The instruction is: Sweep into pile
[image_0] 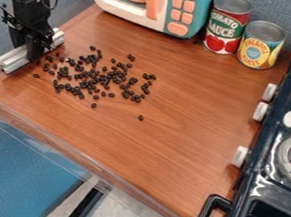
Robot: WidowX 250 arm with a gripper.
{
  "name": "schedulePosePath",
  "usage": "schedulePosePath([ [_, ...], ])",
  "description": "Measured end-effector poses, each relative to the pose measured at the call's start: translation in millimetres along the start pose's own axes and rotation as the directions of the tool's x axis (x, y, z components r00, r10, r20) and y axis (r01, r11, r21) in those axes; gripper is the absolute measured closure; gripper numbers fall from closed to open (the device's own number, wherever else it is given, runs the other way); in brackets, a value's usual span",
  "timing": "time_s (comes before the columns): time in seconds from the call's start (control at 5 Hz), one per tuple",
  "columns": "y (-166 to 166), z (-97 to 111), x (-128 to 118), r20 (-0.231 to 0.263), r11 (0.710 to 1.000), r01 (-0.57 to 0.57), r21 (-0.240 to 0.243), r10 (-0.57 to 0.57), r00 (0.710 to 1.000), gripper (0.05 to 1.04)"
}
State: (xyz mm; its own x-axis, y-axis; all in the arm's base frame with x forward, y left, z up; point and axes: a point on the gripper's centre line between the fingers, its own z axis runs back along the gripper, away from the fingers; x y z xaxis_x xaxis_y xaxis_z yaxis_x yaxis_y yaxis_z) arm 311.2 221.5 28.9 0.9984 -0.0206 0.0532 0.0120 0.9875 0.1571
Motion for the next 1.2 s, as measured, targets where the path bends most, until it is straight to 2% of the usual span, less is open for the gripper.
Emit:
schedulePosePath([
  [0.4, -3, -2, 1, -0.008, 0.999, -0.025, -0.030, 0.024, 1.000, 0.708],
  [0.6, -6, -10, -3, -0.025, 0.999, -0.044, -0.030, 0.043, 0.999, 0.708],
  [1.0, -15, -14, -9, -0.049, 0.999, -0.042, -0.033, 0.040, 0.998, 0.708],
  [1.2, -28, -11, -14, -0.049, 0.997, -0.041, -0.062, 0.038, 0.998, 0.708],
])
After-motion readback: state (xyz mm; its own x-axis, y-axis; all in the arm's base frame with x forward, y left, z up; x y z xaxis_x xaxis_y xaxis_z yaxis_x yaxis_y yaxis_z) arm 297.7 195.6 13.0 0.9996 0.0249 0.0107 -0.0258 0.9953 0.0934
